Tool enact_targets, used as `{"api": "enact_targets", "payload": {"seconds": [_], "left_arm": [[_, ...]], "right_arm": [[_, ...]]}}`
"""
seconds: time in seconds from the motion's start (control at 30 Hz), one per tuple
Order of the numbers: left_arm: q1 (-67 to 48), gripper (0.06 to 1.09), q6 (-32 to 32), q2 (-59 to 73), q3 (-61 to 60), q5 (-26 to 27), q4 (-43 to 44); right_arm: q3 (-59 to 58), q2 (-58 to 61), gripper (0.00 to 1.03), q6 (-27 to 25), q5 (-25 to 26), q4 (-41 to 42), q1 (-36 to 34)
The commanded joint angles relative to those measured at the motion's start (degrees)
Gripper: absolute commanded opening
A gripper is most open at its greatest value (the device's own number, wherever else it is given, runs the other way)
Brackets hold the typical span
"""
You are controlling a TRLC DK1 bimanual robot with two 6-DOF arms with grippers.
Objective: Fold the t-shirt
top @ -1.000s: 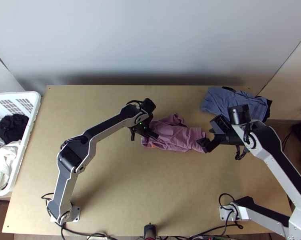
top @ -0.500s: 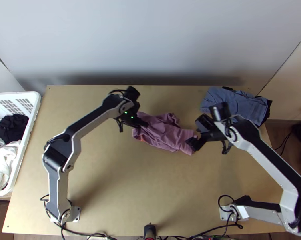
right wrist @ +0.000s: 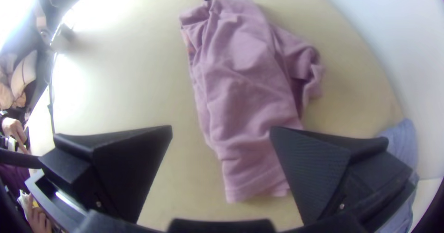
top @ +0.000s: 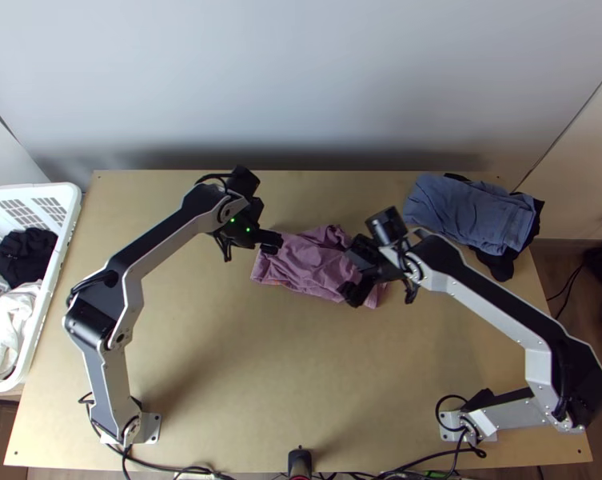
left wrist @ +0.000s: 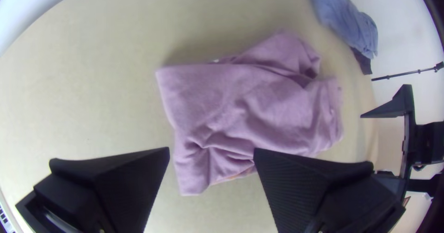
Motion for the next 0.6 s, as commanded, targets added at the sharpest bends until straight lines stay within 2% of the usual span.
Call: {"api": "enact_targets", "payload": {"seconds": [0.0,0.27,0.37,0.57], "left_arm": [[0.97,1.01,1.43,-3.93,-3.62,-1.42,-0.29],[4.48,1.01,2.13,-8.77,-8.45,-1.42,-0.29],[5.54,1.01,2.13,-10.09,-9.94,-1.42,-0.2],[6.42,1.01,2.13,-12.11,-12.23,-1.42,0.15]], "right_arm": [[-0.1,2.79,0.98,-0.33,3.86,4.48,6.2],[-5.55,3.23,0.98,-4.99,9.13,12.39,14.9],[-7.4,3.49,0.98,-5.43,9.48,16.0,15.08],[-13.64,3.58,0.98,-10.71,14.49,25.84,13.93]]}}
